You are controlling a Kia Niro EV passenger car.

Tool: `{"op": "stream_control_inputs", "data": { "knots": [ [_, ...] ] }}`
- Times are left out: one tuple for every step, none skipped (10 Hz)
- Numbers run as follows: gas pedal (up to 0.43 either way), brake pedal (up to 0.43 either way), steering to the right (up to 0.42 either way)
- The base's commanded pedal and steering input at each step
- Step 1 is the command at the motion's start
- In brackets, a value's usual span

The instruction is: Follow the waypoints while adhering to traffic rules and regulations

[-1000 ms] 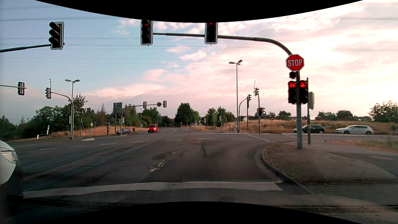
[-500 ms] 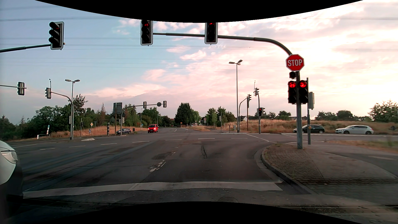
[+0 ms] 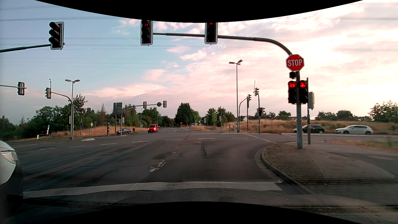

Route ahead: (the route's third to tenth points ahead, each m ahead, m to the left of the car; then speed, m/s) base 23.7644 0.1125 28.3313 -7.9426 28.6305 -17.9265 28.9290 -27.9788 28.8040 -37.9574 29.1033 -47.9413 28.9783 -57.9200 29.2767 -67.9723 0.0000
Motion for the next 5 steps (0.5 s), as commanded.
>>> {"op": "stream_control_inputs", "data": {
  "knots": [
    [0.000, 0.287, 0.001],
    [0.000, 0.287, 0.001],
    [0.000, 0.280, 0.001],
    [0.000, 0.287, 0.001],
    [0.000, 0.280, 0.001]
  ]
}}
